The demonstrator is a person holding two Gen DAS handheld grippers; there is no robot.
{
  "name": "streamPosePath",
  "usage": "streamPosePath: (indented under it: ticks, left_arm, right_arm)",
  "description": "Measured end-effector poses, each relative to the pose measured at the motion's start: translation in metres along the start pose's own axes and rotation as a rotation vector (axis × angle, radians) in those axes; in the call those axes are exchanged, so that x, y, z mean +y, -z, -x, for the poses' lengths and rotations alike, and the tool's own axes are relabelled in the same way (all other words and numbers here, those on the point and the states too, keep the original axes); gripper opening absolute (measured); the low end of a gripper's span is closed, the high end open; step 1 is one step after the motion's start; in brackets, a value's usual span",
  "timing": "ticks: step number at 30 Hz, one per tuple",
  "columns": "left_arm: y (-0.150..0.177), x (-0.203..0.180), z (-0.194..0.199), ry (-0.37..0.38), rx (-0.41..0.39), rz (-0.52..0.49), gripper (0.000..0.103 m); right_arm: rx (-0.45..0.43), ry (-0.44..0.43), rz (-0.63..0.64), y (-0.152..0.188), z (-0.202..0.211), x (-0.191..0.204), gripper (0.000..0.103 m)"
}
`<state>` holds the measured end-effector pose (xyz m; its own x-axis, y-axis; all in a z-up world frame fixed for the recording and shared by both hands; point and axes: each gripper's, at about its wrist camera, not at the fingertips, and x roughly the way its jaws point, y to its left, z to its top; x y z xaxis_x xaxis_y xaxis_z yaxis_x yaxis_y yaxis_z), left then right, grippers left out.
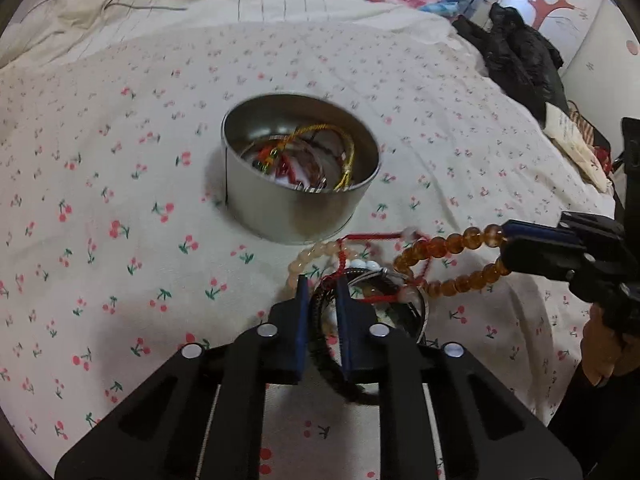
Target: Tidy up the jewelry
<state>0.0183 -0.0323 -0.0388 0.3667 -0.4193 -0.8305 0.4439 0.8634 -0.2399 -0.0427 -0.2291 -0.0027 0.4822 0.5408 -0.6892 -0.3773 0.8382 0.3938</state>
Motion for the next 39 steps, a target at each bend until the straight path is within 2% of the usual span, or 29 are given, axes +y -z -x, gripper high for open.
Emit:
streamPosePath:
  ticks: [1, 3, 8, 13, 15, 19, 20, 22, 23, 24, 25, 27, 30, 33, 35, 36, 37, 38, 39]
  left_arm:
    - [-0.001, 0.001, 0.003, 0.001, -0.014, 0.000, 0.010]
    - [-0.003, 0.006, 0.010, 0.004, -0.035, 0.009, 0.001]
    - [-0.009, 0.022, 0.021, 0.055, -0.062, 0.076, 0.001]
    - [-0.011, 0.032, 0.030, 0.046, -0.093, 0.104, 0.001]
    - [-0.011, 0.035, 0.030, 0.011, -0.089, 0.103, 0.001]
    - [-0.007, 0.046, 0.011, -0.057, 0.004, 0.136, 0.003]
    - [-0.006, 0.048, 0.007, -0.056, 0.026, 0.146, 0.008]
    - [-0.007, 0.053, 0.005, -0.058, 0.032, 0.177, 0.022]
    - [-0.008, 0.057, 0.007, -0.060, 0.025, 0.197, 0.038]
    - [-0.008, 0.059, 0.008, -0.060, 0.016, 0.210, 0.052]
    - [-0.010, 0.063, 0.010, -0.066, 0.004, 0.230, 0.055]
    - [-0.011, 0.069, 0.009, -0.061, 0.004, 0.254, 0.058]
    - [-0.008, 0.074, 0.001, -0.044, 0.019, 0.300, 0.065]
    - [-0.008, 0.070, -0.007, -0.044, 0.011, 0.309, 0.074]
    - [-0.012, 0.063, -0.014, -0.057, 0.006, 0.296, 0.076]
    - [-0.014, 0.061, -0.017, -0.066, 0.006, 0.287, 0.076]
    - [-0.016, 0.056, -0.020, -0.076, -0.003, 0.261, 0.075]
    - [-0.018, 0.050, -0.023, -0.089, -0.004, 0.229, 0.057]
    - [-0.020, 0.047, -0.024, -0.104, 0.000, 0.207, 0.026]
  right_arm:
    - [-0.009, 0.005, -0.004, -0.001, 0.002, -0.001, 0.012]
    - [-0.019, 0.013, -0.013, 0.000, 0.007, -0.002, 0.012]
    - [-0.044, 0.021, -0.042, -0.002, 0.013, -0.009, 0.012]
    - [-0.081, -0.030, -0.073, -0.005, 0.022, -0.014, 0.012]
    - [-0.064, 0.028, -0.068, -0.006, 0.020, -0.016, 0.012]
    - [0.023, 0.199, -0.130, 0.001, 0.005, -0.040, 0.013]
    - [0.043, 0.239, -0.154, 0.003, 0.003, -0.048, 0.013]
    - [0.063, 0.255, -0.202, 0.007, 0.001, -0.062, 0.014]
    - [0.066, 0.254, -0.221, 0.008, 0.002, -0.066, 0.020]
    - [0.068, 0.250, -0.239, 0.009, 0.004, -0.069, 0.040]
    - [0.054, 0.252, -0.250, 0.010, 0.006, -0.070, 0.055]
    - [0.050, 0.256, -0.242, 0.011, 0.007, -0.070, 0.056]
    - [0.075, 0.277, -0.246, 0.011, -0.002, -0.071, 0.067]
    - [0.121, 0.273, -0.276, 0.017, -0.018, -0.077, 0.068]
    - [0.129, 0.288, -0.254, 0.019, -0.025, -0.074, 0.068]
    - [0.132, 0.294, -0.238, 0.019, -0.026, -0.072, 0.068]
    - [0.133, 0.296, -0.228, 0.018, -0.028, -0.071, 0.059]
    - [0.135, 0.283, -0.220, 0.017, -0.029, -0.069, 0.050]
    - [0.137, 0.271, -0.222, 0.016, -0.030, -0.069, 0.034]
